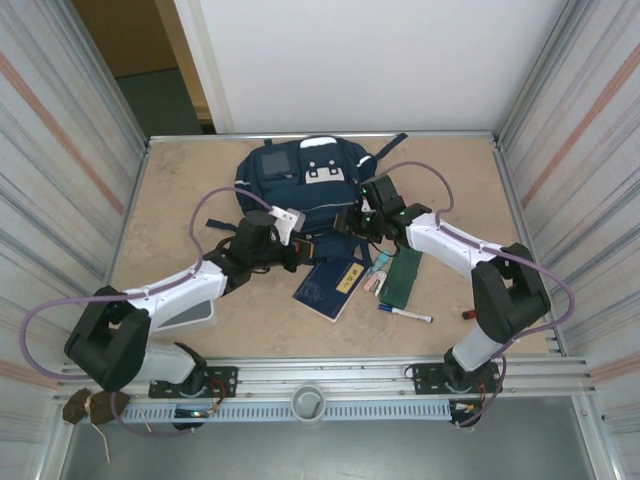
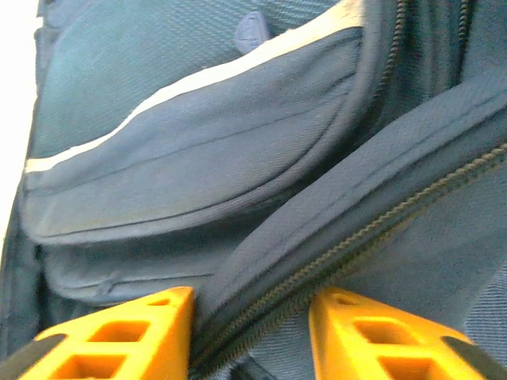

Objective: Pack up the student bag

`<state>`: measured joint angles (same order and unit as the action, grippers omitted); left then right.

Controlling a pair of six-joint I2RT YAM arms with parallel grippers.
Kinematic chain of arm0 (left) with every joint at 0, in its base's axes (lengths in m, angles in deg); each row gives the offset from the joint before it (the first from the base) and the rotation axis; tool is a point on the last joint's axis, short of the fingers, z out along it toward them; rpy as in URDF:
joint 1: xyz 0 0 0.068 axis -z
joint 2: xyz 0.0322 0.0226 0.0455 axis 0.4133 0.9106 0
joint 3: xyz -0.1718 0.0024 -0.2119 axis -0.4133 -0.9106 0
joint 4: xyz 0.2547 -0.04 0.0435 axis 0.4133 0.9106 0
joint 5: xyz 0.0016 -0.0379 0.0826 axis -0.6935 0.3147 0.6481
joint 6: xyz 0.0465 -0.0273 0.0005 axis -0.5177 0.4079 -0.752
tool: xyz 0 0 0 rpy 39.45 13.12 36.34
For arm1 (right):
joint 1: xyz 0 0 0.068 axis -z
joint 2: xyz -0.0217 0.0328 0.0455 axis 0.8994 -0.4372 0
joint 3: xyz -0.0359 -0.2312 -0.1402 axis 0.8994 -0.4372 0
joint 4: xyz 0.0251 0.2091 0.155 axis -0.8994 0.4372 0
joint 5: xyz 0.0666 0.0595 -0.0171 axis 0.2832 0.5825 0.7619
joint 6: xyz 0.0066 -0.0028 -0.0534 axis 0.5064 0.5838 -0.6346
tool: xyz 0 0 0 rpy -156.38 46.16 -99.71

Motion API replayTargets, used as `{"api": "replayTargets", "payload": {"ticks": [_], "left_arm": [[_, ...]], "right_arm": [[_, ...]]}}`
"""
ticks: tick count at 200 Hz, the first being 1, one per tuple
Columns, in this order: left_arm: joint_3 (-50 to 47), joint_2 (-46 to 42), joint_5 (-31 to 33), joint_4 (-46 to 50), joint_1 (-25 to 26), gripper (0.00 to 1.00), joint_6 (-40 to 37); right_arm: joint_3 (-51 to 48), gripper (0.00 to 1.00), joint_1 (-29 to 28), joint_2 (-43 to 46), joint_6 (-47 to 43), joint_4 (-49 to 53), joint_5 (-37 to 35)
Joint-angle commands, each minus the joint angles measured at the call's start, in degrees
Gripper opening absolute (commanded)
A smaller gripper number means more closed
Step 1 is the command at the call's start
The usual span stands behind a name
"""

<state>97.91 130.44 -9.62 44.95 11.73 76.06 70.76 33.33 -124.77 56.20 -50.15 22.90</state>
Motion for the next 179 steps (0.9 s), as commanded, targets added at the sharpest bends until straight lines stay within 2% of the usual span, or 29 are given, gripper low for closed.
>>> {"api": "replayTargets", "payload": {"ticks": [1, 16, 27, 69, 102, 119, 138, 152, 168, 179], "left_arm": [[-0.18, -2.1, -1.12, -2.29, 0.43, 0.0, -3.05], [-0.94, -3.4, 0.18, -1.36, 0.18, 0.0, -3.85], [-1.66, -4.49, 0.48, -0.69, -0.68, 0.0, -4.01], [-5.38, -9.76, 0.99, 0.03, -7.49, 0.0, -2.29], [-7.06, -12.1, 4.8, 3.06, -13.92, 0.0, -0.61], [-6.8, -12.13, 1.53, 2.42, -14.77, 0.0, -1.43], [-5.64, -10.96, -4.12, -1.49, -13.06, 0.0, -0.55], [-3.7, -9.44, -5.41, -3.06, -10.74, 0.0, -0.01], [-1.46, -7.72, -4.96, -4.5, -8.55, 0.0, 0.78], [-0.15, -6.57, -4.99, -5.12, -7.32, 0.0, 1.12]], "right_arm": [[1.64, 0.2, 2.07, -1.06, -1.79, 0.36, -6.52], [1.12, 0.05, 3.79, -0.52, -3.54, 1.15, -6.86], [0.61, 0.0, 5.17, 0.16, -4.29, 1.3, -6.11], [0.66, 0.0, 10.4, 2.39, -8.91, 1.97, -2.17], [7.41, 0.0, 13.41, -1.58, -13.53, 5.87, 5.1], [12.0, 0.0, 13.63, -5.28, -14.45, 7.25, 8.1], [18.47, 0.0, 13.9, -9.42, -15.07, 10.05, 9.74], [21.91, 0.13, 14.62, -10.17, -15.54, 13.09, 9.01], [19.97, 0.41, 15.16, -6.61, -15.27, 13.9, 7.52], [16.17, 0.55, 14.97, -3.29, -14.04, 13.25, 7.38]]}}
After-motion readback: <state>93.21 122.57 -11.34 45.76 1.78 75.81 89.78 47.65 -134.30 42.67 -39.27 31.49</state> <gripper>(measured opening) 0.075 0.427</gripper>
